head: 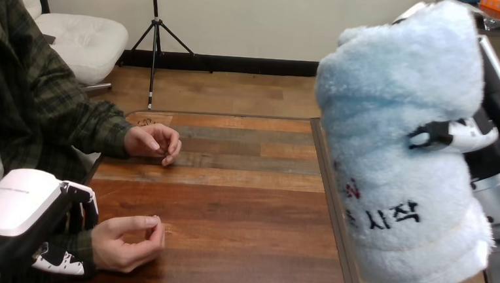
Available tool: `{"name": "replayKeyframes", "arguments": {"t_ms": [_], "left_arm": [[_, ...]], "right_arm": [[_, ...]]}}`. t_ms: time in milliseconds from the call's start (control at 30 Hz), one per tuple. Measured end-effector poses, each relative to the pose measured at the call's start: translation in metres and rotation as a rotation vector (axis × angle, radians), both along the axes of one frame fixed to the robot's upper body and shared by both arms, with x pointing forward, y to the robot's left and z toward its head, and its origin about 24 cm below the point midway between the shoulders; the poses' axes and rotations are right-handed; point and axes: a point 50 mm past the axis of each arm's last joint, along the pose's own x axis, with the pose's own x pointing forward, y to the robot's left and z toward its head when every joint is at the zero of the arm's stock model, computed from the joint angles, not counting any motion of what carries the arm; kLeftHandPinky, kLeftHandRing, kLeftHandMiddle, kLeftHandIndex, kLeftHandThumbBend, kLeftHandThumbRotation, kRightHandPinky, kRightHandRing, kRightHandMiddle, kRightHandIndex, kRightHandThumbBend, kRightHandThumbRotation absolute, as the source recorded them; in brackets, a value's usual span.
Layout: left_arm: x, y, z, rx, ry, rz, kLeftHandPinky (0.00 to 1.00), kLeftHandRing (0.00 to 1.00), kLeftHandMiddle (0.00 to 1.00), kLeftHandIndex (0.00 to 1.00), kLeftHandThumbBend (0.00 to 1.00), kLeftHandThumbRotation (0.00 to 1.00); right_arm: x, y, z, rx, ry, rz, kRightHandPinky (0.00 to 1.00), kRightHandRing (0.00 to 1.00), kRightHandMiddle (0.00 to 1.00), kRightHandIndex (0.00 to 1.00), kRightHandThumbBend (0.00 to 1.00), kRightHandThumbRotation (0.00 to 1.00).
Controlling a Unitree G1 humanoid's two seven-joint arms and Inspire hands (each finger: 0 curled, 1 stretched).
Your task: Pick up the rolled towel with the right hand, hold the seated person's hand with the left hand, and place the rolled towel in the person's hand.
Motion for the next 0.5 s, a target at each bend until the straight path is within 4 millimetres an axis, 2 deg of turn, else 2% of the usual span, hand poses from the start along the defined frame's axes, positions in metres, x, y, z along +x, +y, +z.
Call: {"name": "replayKeyframes", "arguments": {"t_ms": [500], "left_arm": [[0.0001,0.0008,0.0012,0.008,-0.007,-0.011,0.30,0.32,0.35,0.37,0.86,0.00]], "right_arm": [[-0.0039,-0.0027,0.0079,0.029,0.002,0.043,0.08,0.14,0.18,0.17,0.81,0.00]]}}
